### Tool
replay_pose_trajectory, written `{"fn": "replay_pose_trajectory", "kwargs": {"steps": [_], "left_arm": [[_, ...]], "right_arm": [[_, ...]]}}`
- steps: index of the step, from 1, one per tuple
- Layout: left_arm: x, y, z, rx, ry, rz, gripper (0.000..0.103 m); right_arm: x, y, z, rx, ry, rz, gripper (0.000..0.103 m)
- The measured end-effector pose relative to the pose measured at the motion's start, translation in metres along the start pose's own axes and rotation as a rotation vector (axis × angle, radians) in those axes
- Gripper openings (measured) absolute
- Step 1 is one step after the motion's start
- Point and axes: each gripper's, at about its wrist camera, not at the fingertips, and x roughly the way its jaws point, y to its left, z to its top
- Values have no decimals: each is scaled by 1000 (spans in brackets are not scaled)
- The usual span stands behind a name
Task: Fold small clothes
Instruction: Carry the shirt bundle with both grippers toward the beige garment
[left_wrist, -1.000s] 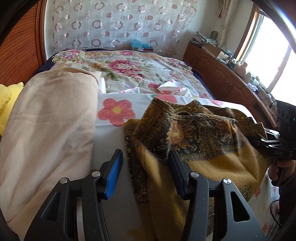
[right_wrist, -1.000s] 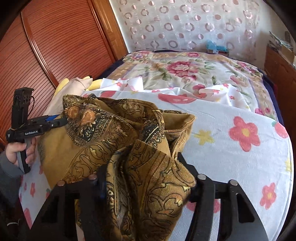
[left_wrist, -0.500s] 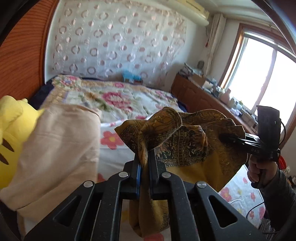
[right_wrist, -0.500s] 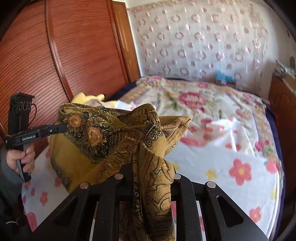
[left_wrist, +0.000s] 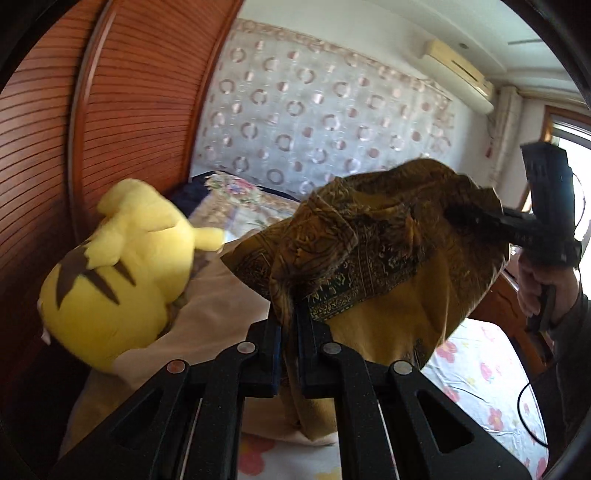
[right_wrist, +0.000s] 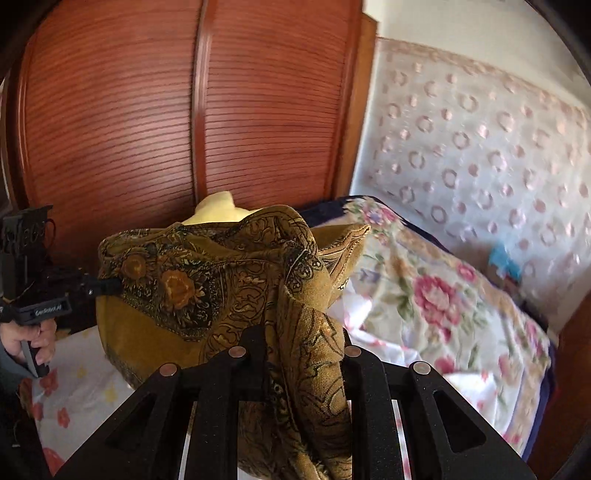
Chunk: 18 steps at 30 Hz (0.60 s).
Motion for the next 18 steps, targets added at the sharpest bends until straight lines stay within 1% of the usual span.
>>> {"fn": "replay_pose_trajectory", "kwargs": {"steps": [3, 5, 9, 12, 14, 16, 17, 18], "left_arm": [[1, 16, -14, -52, 12, 17, 7], [0, 25, -19, -72, 19, 29, 7], [-4, 33, -29, -86, 28, 39, 7], [-1, 36, -35, -89, 52, 50, 7], [0, 38, -40, -88, 70, 64, 7], [3, 42, -44, -90, 87, 74, 7], [5, 43, -45, -91, 91, 79, 7], [3, 44, -46, -93, 92, 78, 7]], "right_arm": [[36, 10, 26, -102, 34, 27, 18], [60, 12, 42, -139, 60, 46, 18], [107, 17, 65, -174, 98, 91, 18], [142, 24, 78, -197, 127, 115, 20], [162, 20, 85, -174, 154, 116, 24], [178, 19, 89, -120, 172, 109, 33], [183, 19, 92, -92, 174, 96, 36], [187, 19, 95, -74, 169, 77, 42]]}}
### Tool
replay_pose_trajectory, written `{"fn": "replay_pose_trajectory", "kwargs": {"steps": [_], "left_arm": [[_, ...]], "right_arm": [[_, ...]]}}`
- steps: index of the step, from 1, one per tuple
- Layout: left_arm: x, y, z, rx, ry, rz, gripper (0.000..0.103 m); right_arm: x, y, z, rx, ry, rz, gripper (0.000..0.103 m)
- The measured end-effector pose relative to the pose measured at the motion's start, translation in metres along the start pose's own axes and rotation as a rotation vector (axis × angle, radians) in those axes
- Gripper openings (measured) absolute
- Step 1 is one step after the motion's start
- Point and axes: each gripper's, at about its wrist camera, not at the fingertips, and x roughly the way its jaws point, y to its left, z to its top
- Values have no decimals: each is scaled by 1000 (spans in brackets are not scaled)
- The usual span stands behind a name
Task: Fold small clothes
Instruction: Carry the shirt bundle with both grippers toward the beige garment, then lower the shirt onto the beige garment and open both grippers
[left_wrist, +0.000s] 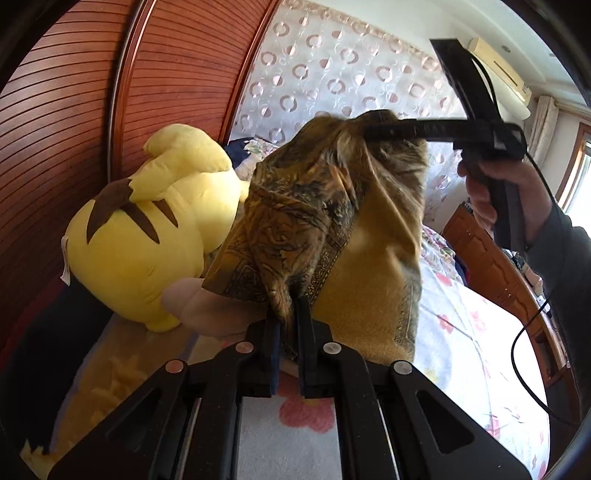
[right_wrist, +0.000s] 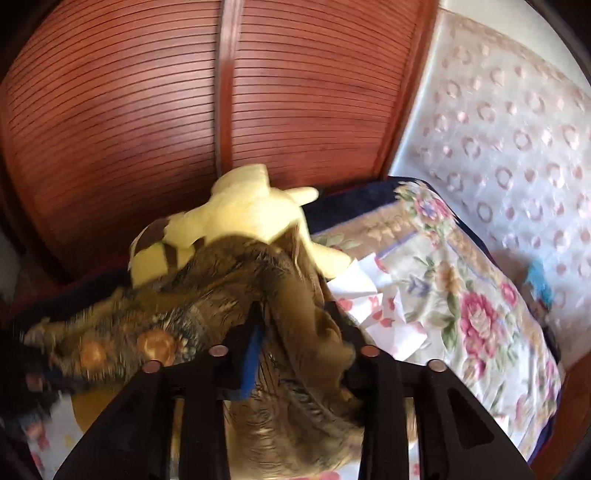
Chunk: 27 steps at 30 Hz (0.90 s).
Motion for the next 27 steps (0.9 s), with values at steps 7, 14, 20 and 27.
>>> {"fn": "replay_pose_trajectory", "kwargs": {"steps": [7, 14, 20, 27], "left_arm": [[-5, 3, 2, 12, 6, 6, 8], [-22, 4, 7, 50, -41, 35, 45], [-39, -1, 14, 123, -66, 63, 80], [-59, -19, 15, 197, -92, 126, 80]], "right_arm": [[-22, 14, -9, 66, -113, -102, 48], [20, 25, -60, 120, 0, 12, 48], [60, 24, -90, 156, -39, -54, 50], [22, 40, -104, 247, -82, -48, 50]]}}
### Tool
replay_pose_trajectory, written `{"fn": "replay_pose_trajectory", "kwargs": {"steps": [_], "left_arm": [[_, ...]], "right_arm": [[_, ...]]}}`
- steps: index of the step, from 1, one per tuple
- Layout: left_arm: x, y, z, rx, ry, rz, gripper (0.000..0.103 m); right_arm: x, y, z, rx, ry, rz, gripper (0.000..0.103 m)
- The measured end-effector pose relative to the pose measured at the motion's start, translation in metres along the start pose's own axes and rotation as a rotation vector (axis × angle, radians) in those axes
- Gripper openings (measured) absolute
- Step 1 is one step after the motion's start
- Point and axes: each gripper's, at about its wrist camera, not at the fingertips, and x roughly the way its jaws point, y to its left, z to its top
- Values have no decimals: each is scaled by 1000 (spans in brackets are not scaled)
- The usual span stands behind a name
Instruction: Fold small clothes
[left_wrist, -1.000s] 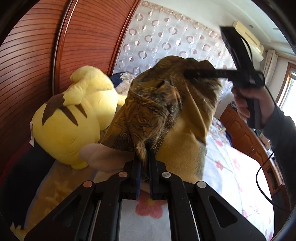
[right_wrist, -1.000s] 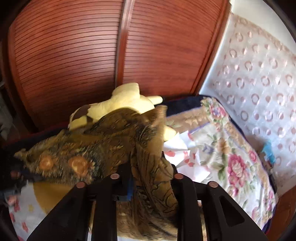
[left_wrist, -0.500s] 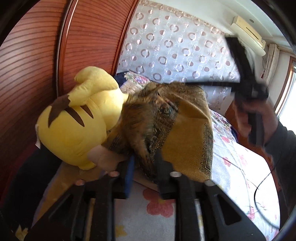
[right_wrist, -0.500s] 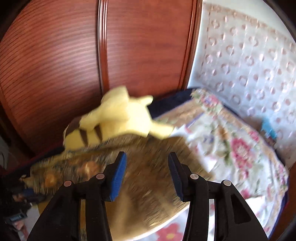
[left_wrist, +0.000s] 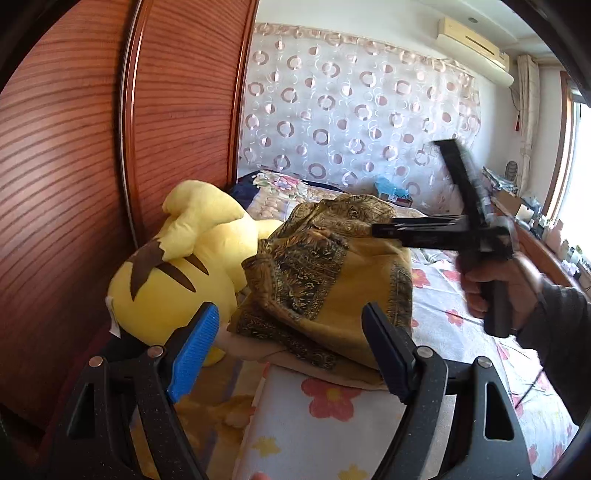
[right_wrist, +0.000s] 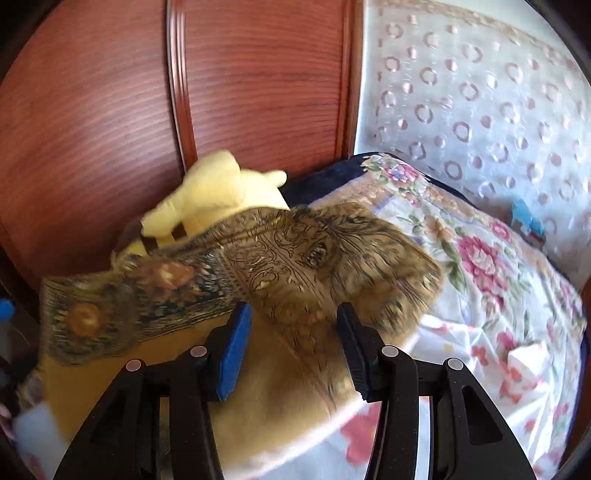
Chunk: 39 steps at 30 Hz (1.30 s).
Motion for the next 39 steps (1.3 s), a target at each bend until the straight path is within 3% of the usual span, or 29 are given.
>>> {"fn": "replay_pose_trajectory", "kwargs": {"steps": [7, 11, 21, 26, 35, 39], "left_arm": [[-18, -25, -2, 49, -21, -3, 80], [-28, -46, -7, 92, -27, -45, 80], [-53, -115, -16, 187, -39, -173, 80], [-76, -146, -15, 237, -70, -216, 80], [-101, -168, -15, 246, -87, -232, 80], [-108, -171, -15, 244, -100, -244, 80]], "right_arm": [[-86, 3, -48, 70, -72, -39, 50], [-145, 12, -87, 114, -106, -82, 50], [-277, 43, -187, 258, -200, -258, 72], [-334, 59, -219, 332, -258, -354, 73], [-394, 104, -247, 349, -347, -470, 73], [-393, 105, -253, 364, -368, -490, 73]]}}
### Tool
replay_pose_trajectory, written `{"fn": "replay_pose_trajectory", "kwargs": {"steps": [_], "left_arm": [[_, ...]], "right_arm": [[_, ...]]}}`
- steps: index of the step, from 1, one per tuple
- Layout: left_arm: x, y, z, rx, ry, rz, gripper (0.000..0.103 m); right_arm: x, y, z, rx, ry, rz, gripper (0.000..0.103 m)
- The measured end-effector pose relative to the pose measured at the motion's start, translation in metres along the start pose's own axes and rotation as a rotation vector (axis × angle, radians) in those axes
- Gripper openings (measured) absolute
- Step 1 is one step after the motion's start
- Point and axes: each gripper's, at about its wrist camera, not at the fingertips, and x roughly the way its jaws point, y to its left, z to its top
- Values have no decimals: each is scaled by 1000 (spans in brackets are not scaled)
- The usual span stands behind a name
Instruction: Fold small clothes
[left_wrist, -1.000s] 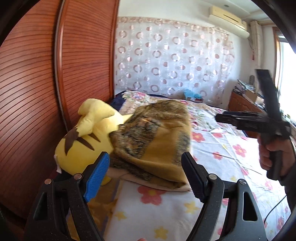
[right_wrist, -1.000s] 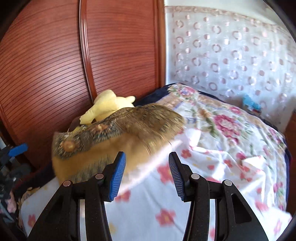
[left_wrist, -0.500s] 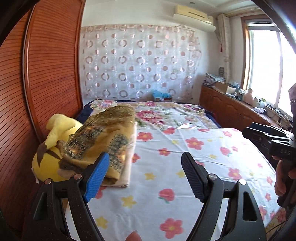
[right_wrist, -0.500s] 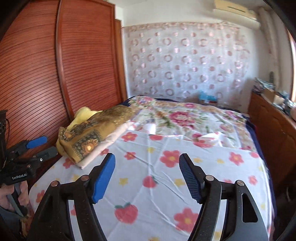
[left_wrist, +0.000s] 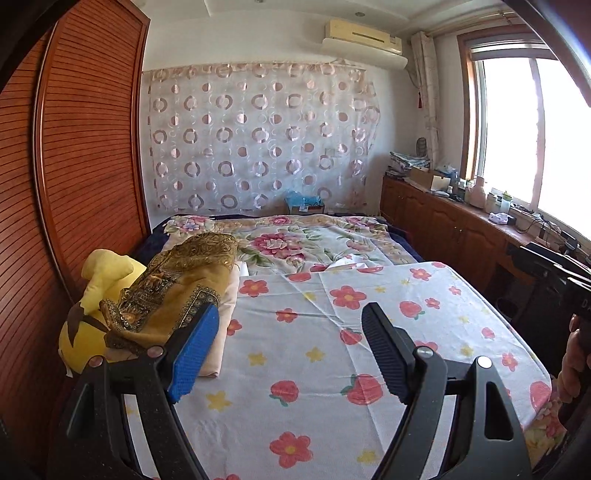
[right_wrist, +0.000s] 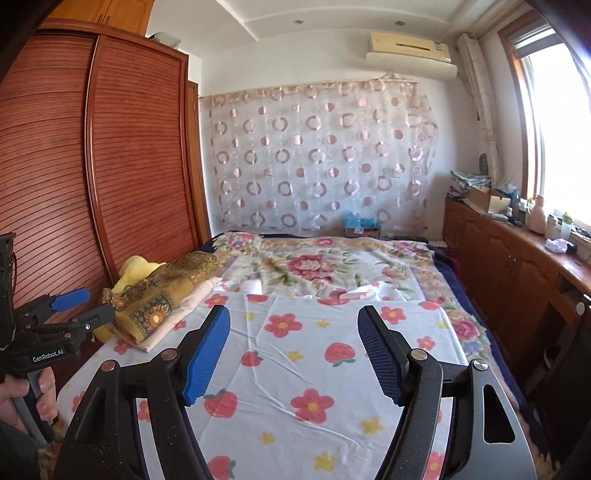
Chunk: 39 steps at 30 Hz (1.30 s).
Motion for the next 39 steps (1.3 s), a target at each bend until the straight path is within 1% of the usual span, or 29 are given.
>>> {"fn": "replay_pose_trajectory", "kwargs": {"steps": [6, 14, 39], "left_arm": [[-8, -5, 3, 6, -28, 7, 80], [-11, -7, 4, 10, -33, 12, 80], [-10, -6, 1, 10, -36, 11, 80]], "right_arm": [[1, 10, -13, 4, 0, -21, 73], [4, 7, -11, 21, 8, -20, 73], [2, -11, -7, 13, 0, -14, 73]]}}
